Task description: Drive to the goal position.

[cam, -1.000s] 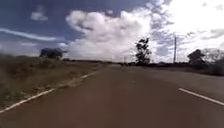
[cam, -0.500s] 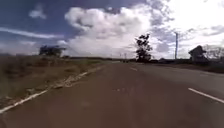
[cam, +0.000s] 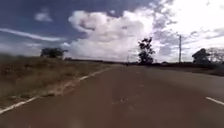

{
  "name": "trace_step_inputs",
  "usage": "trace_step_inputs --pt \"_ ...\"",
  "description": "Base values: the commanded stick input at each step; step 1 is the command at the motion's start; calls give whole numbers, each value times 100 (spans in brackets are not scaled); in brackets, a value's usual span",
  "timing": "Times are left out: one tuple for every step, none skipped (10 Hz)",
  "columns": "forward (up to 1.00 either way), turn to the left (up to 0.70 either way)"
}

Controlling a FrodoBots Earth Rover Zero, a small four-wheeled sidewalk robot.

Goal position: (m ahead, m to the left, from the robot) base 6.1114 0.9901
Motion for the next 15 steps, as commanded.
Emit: trace_step_inputs --pt "100 0" --pt "100 0" --pt "100 0" --pt "100 0" --pt "100 0" --pt "100 0" --pt "100 0" --pt "100 0" --pt "100 0" --pt "100 0" --pt "100 0" --pt "100 0" --pt "100 0" --pt "100 0" --pt "100 0"
